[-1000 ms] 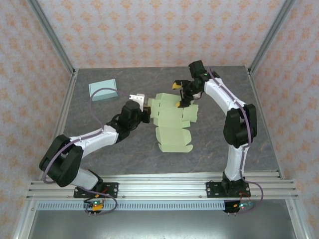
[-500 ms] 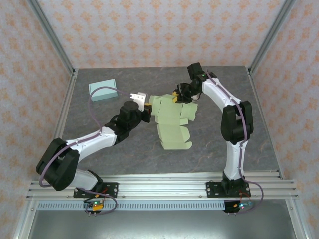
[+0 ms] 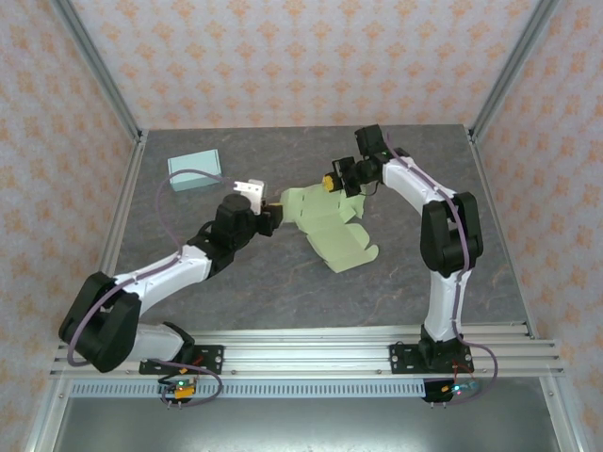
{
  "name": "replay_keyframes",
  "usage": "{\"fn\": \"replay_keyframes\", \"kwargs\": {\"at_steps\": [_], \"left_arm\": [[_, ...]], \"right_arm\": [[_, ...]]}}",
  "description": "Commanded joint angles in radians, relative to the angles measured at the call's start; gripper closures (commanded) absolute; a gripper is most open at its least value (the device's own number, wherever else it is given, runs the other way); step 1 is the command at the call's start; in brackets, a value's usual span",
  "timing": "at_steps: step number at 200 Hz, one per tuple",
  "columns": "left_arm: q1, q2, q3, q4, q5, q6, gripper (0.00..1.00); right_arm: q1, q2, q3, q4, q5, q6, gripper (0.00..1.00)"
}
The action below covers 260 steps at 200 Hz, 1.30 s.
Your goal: Fold the paper box
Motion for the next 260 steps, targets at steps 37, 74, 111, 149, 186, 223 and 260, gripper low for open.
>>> {"fn": "replay_keyframes", "kwargs": {"at_steps": [37, 74, 111, 149, 186, 223, 260], "left_arm": [[0.106, 0.044, -0.074, 0.140, 0.208, -0.074, 0.46], [0.105, 0.177, -0.029, 0.204, 0.297, -0.033, 0.46], [0.105, 0.284, -0.026, 0.366, 0.481, -0.025, 0.45], [0.092, 0.335, 0.032, 0.253, 0.470, 0.064, 0.44], [0.066, 0.377, 0.110, 0.176, 0.436, 0.118, 0.45], [0.025, 0.418, 0.176, 0.117, 0.359, 0.166, 0.46], [0.002, 0.424, 0.177, 0.115, 0.258, 0.176, 0.48]], "right_arm": [[-0.006, -0.126, -0.252, 0.588, 0.006, -0.099, 0.91], [-0.005, -0.124, -0.335, 0.718, -0.013, -0.136, 0.90], [-0.004, -0.099, -0.392, 0.810, -0.020, -0.174, 0.90], [-0.004, -0.053, -0.404, 0.873, -0.037, -0.136, 0.91], [-0.002, -0.054, -0.414, 0.863, -0.022, -0.144, 0.92], [0.008, -0.056, -0.427, 0.856, -0.003, -0.145, 0.92], [0.023, -0.056, -0.444, 0.864, 0.028, -0.127, 0.92]]}}
